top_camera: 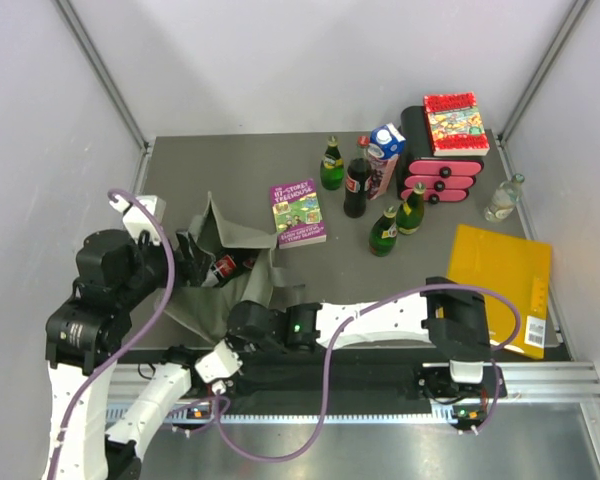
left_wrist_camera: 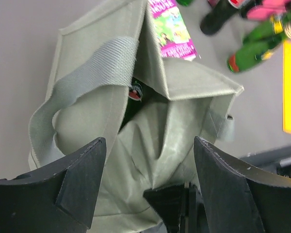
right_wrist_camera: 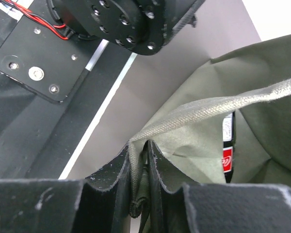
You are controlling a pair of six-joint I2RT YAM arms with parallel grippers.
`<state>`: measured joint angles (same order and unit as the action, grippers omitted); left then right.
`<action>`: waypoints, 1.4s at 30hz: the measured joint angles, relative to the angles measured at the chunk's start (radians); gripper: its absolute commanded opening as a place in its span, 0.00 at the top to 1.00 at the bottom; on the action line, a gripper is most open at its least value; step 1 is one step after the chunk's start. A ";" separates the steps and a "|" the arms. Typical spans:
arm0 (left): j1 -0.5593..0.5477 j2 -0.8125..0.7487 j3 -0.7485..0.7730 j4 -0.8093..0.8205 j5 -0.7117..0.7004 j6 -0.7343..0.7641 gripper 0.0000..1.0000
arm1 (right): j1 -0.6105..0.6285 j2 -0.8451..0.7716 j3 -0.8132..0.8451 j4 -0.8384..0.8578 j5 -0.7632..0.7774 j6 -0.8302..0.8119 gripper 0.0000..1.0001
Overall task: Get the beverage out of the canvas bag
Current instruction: Adjust the canvas bag at the center of the board.
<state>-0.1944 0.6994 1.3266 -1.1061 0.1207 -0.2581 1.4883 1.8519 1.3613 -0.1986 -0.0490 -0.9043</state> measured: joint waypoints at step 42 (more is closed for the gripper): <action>0.000 0.124 -0.312 0.329 0.200 0.359 0.25 | -0.522 -0.337 -0.004 -0.109 -0.715 0.390 0.23</action>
<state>-0.1944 0.8238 1.0145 -0.7773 0.3206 0.1009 0.9665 1.5150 1.3571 -0.3073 -0.7635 -0.5144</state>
